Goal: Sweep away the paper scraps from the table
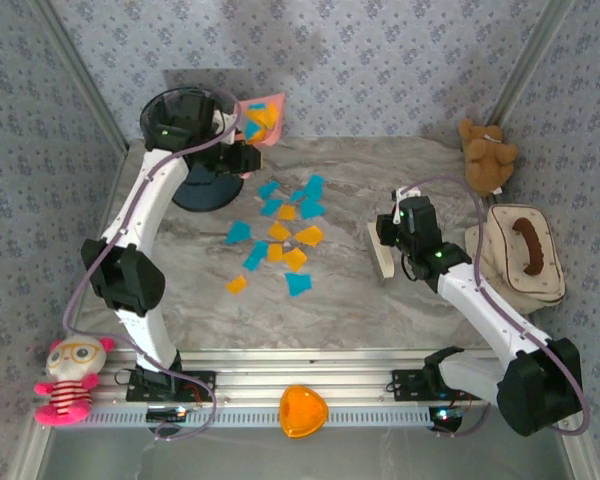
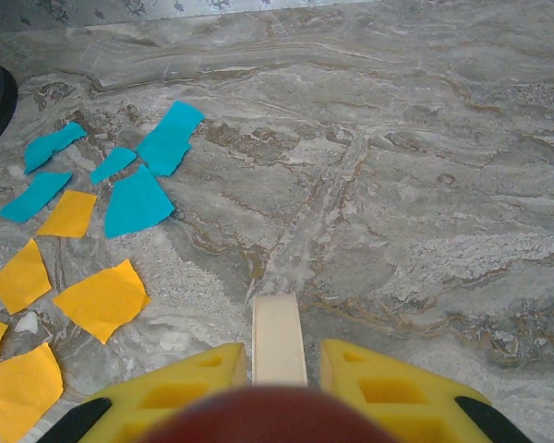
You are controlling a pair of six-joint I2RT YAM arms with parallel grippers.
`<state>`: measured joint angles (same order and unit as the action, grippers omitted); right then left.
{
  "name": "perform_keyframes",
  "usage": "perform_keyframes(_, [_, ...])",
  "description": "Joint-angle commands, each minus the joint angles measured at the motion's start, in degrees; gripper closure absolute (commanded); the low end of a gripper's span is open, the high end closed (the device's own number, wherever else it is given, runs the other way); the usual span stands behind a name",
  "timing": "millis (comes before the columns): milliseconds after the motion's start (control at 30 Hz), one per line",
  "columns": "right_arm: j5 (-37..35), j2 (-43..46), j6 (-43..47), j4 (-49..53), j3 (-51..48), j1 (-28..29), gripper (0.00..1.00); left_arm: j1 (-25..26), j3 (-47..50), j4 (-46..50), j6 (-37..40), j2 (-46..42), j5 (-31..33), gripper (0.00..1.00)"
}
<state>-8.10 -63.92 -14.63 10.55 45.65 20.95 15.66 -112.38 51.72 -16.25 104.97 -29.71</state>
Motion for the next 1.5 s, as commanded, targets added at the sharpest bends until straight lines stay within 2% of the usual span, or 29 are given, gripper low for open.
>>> perform_keyframes(0, [0.3,-0.1,-1.0,-1.1,2.3,-0.4,1.00,-1.6,-2.8,-3.6,-4.1,-2.8,-4.8,1.00])
perform_keyframes(633, [0.7,-0.6,-1.2,-1.1,2.1,-0.4,1.00,-9.0,-2.6,-18.6,-25.7,-0.7,-14.3,1.00])
perform_keyframes(900, [0.9,-0.9,-1.5,-1.3,2.1,-0.4,1.00,-11.3,6.3,-33.9,-39.0,-2.3,-17.8,1.00])
perform_keyframes(1467, [1.5,-1.8,-1.8,-1.4,2.3,-0.4,1.00,-13.4,18.6,-59.4,-59.4,-4.2,-19.6,1.00])
